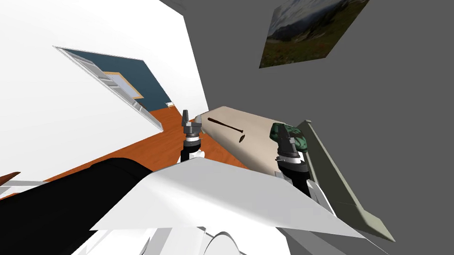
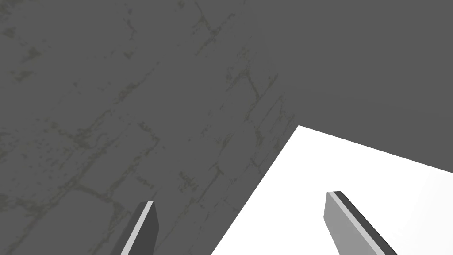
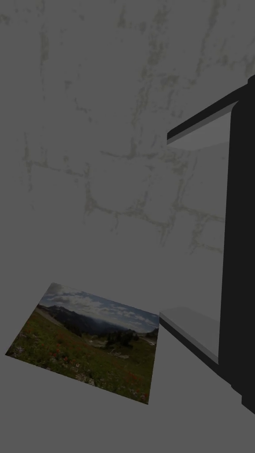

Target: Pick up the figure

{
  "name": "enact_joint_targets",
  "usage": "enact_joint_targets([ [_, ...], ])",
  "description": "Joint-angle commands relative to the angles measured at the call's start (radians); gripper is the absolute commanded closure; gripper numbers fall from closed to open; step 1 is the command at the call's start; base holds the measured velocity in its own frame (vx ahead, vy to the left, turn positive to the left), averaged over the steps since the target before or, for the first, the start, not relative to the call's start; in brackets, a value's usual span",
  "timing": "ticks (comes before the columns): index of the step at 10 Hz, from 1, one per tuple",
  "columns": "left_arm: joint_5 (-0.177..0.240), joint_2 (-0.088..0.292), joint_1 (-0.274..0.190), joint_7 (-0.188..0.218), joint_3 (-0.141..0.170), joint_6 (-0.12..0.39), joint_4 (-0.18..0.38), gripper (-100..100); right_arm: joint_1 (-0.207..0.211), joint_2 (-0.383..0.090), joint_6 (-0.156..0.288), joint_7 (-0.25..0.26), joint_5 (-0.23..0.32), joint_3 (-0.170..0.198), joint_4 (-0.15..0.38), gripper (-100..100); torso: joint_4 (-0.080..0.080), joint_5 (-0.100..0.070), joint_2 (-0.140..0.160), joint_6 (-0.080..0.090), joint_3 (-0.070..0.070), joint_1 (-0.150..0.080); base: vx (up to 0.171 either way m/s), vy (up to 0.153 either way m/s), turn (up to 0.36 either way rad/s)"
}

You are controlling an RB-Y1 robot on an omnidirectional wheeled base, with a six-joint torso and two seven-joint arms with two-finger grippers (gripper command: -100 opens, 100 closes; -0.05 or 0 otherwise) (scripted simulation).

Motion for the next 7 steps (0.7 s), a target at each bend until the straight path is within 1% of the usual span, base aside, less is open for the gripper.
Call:
enact_joint_targets([
  [1, 0.0, 0.0, 0.0, 0.0, 0.0, 0.0, 0.0, 0, 0.016, -0.028, 0.017, 0.031, 0.05, 0.002, 0.028, -100, 0.0, 0.0, 0.0, 0.0, 0.0, 0.0, 0.011, -0.023, 0.117],
  [2, 0.0, 0.0, 0.0, 0.0, 0.0, 0.0, 0.0, 0, 0.016, -0.028, 0.017, 0.031, 0.061, 0.002, 0.028, -100, 0.0, 0.0, 0.0, 0.0, 0.0, 0.0, 0.011, -0.024, 0.074],
  [3, 0.0, 0.0, 0.0, 0.0, 0.0, 0.0, 0.0, 0, 0.035, -0.053, 0.039, 0.058, 0.098, 0.005, 0.044, -100, 0.0, 0.0, 0.0, 0.0, 0.0, 0.0, 0.012, -0.027, 0.153],
  [4, 0.0, 0.0, 0.0, 0.0, 0.0, 0.0, 0.0, 0, 0.035, -0.053, 0.039, 0.058, 0.115, 0.005, 0.044, -100, 0.0, 0.0, 0.0, 0.0, 0.0, 0.0, 0.011, -0.027, 0.058],
  [5, 0.0, 0.0, 0.0, 0.0, 0.0, 0.0, 0.0, 0, 0.055, -0.077, 0.063, 0.086, 0.149, 0.008, 0.06, -100, 0.0, 0.0, 0.0, 0.0, 0.0, 0.0, 0.02, -0.029, 0.099],
  [6, 0.0, 0.0, 0.0, 0.0, 0.0, 0.0, 0.0, 0, 0.055, -0.077, 0.063, 0.086, 0.171, 0.008, 0.06, -100, 0.0, 0.0, 0.0, 0.0, 0.0, -0.001, 0.016, -0.033, 0.071],
  [7, 0.0, 0.0, 0.0, 0.0, 0.0, 0.0, 0.0, 0, 0.077, -0.102, 0.087, 0.116, 0.202, 0.011, 0.077, -100, 0.0, 0.0, 0.0, 0.0, 0.0, -0.001, 0.012, -0.031, 0.153],
])
